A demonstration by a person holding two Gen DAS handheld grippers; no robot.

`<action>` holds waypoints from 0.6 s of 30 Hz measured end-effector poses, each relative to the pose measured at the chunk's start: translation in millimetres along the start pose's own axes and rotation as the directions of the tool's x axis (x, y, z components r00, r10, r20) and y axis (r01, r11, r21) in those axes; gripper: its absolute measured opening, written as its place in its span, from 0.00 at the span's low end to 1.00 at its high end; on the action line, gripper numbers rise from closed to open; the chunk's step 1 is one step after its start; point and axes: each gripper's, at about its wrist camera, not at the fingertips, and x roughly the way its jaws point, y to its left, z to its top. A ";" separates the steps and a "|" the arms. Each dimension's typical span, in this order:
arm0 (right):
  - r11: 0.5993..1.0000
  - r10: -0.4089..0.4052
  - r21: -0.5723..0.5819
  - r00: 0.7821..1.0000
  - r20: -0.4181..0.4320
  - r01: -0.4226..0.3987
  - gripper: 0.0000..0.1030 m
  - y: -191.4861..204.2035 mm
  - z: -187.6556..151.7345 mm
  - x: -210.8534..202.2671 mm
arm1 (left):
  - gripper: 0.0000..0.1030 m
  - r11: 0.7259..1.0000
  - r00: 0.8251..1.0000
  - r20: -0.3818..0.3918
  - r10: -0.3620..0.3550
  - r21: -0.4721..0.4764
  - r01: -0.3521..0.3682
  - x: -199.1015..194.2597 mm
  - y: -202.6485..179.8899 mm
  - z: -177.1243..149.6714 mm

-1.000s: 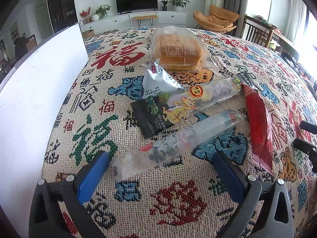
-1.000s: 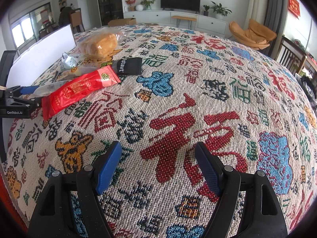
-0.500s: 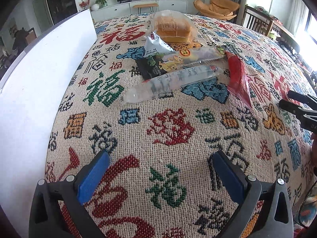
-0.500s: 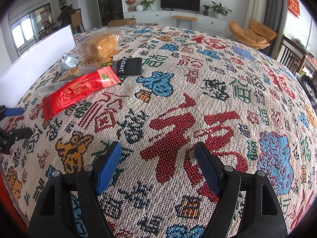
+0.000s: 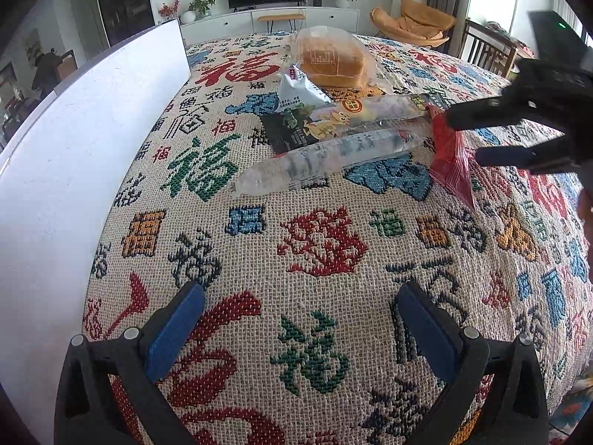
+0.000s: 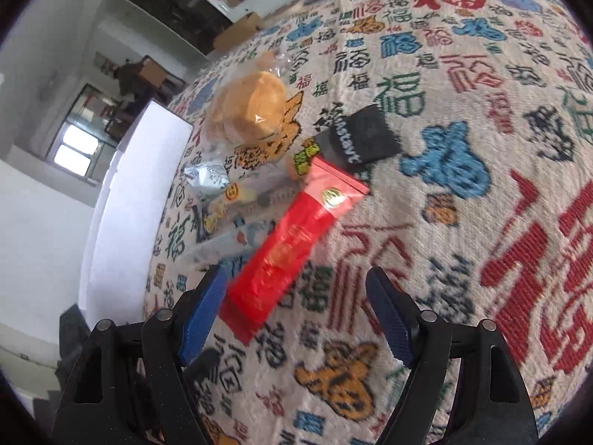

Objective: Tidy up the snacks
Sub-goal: 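Grasp the red wafer pack with the right tool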

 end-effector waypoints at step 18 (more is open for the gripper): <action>0.787 -0.449 -0.483 0.894 -0.020 0.384 0.18 1.1 -19.1 -50.0 | 1.00 1.000 1.000 0.004 0.001 -0.002 -0.001 0.6 -0.4 0.7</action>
